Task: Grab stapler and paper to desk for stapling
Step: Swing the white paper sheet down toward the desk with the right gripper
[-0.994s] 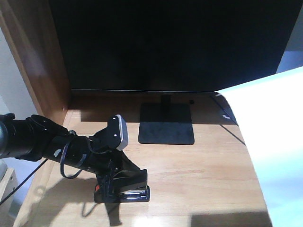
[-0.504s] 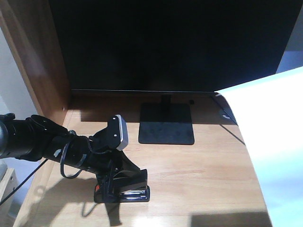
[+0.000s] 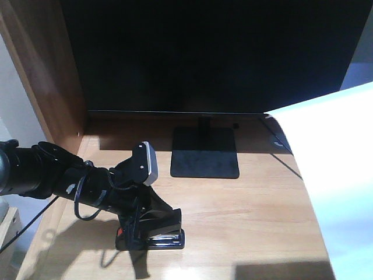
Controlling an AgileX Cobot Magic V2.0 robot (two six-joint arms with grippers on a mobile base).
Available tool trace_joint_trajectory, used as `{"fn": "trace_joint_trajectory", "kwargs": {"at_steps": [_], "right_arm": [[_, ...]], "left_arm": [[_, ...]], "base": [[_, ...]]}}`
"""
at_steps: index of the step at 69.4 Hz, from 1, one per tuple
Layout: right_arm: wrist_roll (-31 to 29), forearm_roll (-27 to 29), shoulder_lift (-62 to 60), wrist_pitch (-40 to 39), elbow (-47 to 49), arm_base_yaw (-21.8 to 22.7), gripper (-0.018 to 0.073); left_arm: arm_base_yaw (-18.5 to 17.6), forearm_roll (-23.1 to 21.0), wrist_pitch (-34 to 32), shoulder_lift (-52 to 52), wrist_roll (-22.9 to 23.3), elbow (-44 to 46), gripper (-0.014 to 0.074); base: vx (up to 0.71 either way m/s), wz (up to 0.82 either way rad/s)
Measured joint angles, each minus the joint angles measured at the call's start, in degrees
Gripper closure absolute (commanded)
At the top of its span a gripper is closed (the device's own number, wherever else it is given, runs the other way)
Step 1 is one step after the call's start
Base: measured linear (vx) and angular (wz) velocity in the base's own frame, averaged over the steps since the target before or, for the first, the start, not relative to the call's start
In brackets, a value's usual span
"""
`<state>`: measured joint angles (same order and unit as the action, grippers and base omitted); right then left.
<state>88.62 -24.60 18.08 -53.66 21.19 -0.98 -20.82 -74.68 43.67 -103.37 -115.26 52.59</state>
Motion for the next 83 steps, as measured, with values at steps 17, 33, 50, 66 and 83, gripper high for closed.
{"fn": "trace_joint_trajectory", "kwargs": {"at_steps": [17,33,50,66,83], "right_arm": [[0.00,1.35,0.00,0.00,0.00,0.00,0.0566],[-0.17,7.64,2.09,0.06,0.00,0.00,0.0563],[-0.45,11.50,10.94,-3.93,0.00,0.00,0.0562],[0.43,11.31,23.83,-12.44,0.00,0.00,0.0562],[3.50,7.40,39.68,-12.86,0.52,0.00,0.0562]], "left_arm": [[0.00,0.00,0.00,0.00,0.00,0.00,0.0603],[0.00,0.00,0.00,0.00,0.00,0.00,0.0603],[0.00,0.00,0.00,0.00,0.00,0.00,0.0603],[0.00,0.00,0.00,0.00,-0.01,0.00,0.0603],[0.00,0.00,0.00,0.00,-0.01,0.00,0.0603]], "base": [[0.00,0.00],[0.00,0.00],[0.00,0.00],[0.00,0.00],[0.00,0.00]]}}
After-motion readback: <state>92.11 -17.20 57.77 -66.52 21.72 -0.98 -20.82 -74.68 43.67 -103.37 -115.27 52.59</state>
